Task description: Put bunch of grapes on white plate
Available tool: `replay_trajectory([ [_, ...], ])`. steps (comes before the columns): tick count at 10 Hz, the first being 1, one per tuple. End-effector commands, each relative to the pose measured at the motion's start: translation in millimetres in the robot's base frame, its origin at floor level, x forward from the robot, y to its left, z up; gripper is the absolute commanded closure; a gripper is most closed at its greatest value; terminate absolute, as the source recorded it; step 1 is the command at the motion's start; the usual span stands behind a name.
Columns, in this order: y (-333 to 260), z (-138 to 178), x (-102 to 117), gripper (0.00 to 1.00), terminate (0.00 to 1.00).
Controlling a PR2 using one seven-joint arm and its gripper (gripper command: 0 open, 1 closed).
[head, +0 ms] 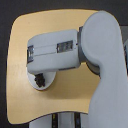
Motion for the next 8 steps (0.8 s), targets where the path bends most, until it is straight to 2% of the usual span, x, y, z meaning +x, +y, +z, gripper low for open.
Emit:
replay_trajectory([
  [1,-3.3,-2.4,6.0,1.0,0.0],
  [8,8.7,11.4,10.7,1.0,0.0],
])
